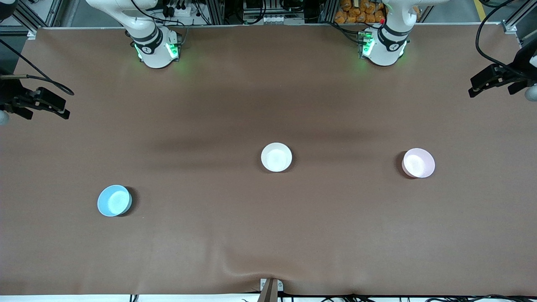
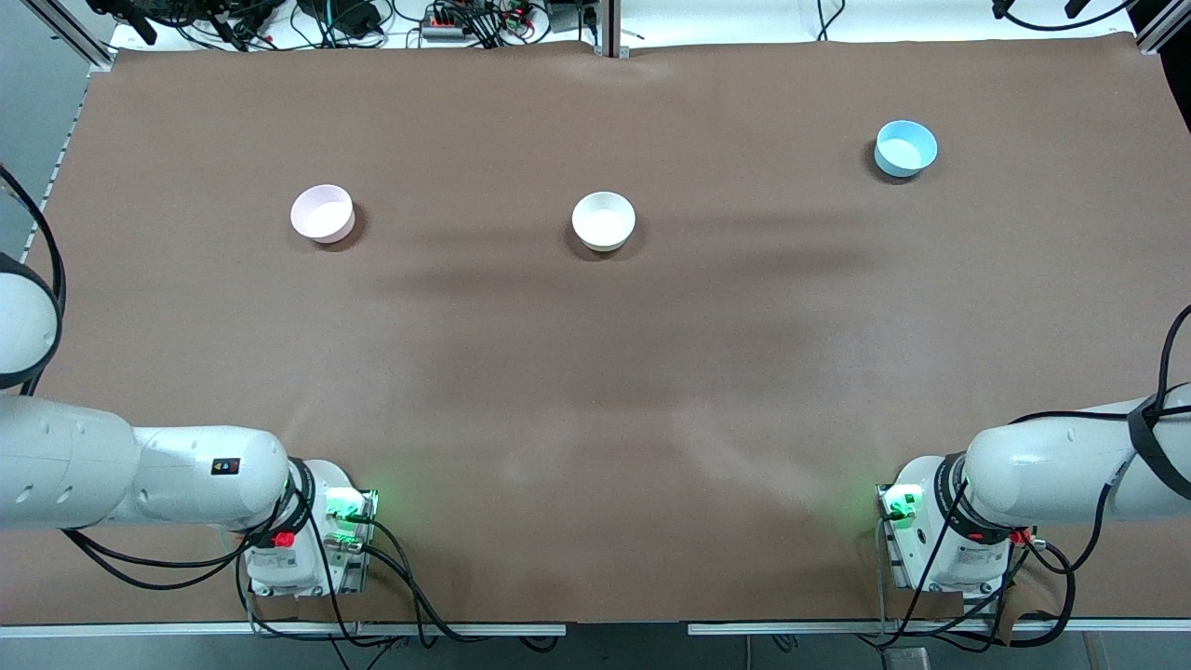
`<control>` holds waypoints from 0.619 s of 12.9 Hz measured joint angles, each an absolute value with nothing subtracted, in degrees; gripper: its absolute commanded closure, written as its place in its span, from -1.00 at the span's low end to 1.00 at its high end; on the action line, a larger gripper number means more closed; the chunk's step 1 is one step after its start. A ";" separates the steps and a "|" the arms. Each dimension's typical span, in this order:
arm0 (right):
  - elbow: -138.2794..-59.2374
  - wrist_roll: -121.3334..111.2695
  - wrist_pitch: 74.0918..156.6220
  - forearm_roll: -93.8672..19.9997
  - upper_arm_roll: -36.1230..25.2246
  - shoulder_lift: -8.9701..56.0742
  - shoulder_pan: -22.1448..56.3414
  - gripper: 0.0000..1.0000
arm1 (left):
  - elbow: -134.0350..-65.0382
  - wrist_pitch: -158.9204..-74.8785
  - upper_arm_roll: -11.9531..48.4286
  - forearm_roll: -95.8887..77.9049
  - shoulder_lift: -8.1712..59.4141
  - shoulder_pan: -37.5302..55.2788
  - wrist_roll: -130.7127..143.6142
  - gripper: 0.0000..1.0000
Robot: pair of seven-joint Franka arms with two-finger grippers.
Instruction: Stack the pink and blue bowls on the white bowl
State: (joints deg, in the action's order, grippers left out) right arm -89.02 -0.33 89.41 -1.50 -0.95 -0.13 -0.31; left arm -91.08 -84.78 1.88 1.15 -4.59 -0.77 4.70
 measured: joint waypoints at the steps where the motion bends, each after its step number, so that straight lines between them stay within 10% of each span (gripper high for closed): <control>1: -89.01 -0.30 89.43 -1.80 -0.96 -0.20 -0.41 -1.00 | -90.86 -84.78 1.88 1.15 -4.55 -0.77 4.70 -1.00; 8: -88.78 -0.29 89.27 -3.00 -1.03 -0.30 -1.17 -1.00 | -90.08 -84.74 1.78 1.18 -3.79 -0.80 4.70 -1.00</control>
